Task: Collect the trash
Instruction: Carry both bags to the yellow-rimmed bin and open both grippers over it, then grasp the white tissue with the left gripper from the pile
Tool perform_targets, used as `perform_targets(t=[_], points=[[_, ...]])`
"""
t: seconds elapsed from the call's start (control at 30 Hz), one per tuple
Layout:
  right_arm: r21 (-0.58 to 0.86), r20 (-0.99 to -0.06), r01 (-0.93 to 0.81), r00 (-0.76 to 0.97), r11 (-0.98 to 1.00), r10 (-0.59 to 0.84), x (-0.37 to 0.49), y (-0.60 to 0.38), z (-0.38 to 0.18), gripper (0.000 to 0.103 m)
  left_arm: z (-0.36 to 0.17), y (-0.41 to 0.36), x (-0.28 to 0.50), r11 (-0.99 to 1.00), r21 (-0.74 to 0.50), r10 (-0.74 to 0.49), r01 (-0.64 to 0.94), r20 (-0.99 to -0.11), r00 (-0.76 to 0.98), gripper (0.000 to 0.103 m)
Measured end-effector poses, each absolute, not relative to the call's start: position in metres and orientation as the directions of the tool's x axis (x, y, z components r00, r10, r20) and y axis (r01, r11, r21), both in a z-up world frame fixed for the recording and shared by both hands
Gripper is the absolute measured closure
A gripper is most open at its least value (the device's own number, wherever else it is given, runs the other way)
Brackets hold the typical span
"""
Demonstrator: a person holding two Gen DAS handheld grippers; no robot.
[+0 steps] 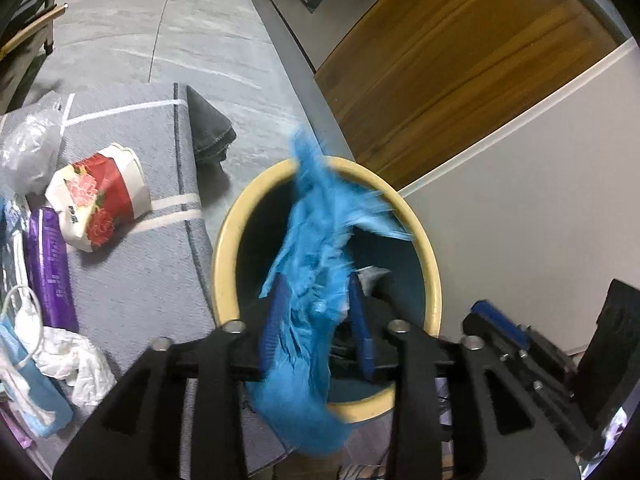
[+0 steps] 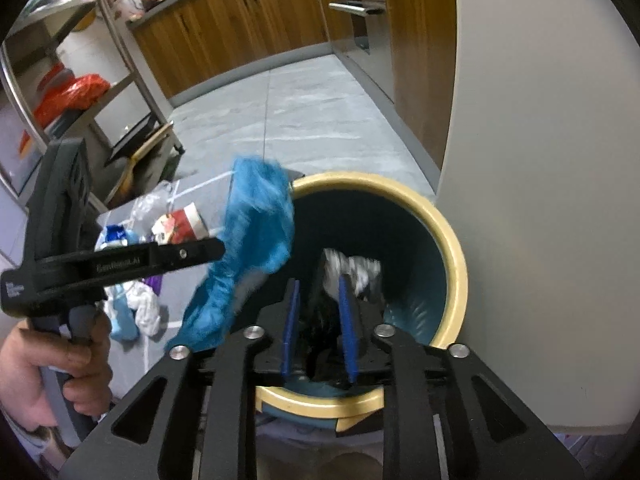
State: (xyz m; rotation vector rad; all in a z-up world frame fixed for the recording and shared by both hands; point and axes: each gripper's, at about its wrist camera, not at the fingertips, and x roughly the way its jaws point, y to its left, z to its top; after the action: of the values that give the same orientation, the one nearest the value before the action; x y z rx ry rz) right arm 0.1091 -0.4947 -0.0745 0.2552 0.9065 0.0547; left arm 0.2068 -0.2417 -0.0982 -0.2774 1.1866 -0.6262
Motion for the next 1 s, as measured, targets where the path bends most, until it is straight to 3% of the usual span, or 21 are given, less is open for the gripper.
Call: perform_targets(t=[0.07,0.13,0.53,1.0], points=[[0.244,-0.758,0.06,0.635,0.968,0.152,0.108,-0.495,-0.067,0.069,-0.094,-0.236,0.205,0.802,-0.509,-0.586,0.314,-0.771,0.248,0.045],[0.246,-0.742,0.057,0.654,0.968,0.15,0.106,-0.495,-0.06,0.062,-0.086,-0.23,0.204,0.804,-0.499,-0.583,0.324,-0.767,0.268,0.039],[0.269,-0.676,0.06,0.723,0.961,0.145,0.106,-0.476,-0.02,0.038,-0.036,-0.161,0.193,0.855,-0.407,-0.514,0.323,-0.753,0.411,0.027],[0.249,-0.62,-0.028,0.763,0.968,0.182,0.109,-0.4,0.023,0.013,-0.003,-0.04,0.171,0.921,-0.333,-0.388,0.201,-0.747,0.54,0.017]])
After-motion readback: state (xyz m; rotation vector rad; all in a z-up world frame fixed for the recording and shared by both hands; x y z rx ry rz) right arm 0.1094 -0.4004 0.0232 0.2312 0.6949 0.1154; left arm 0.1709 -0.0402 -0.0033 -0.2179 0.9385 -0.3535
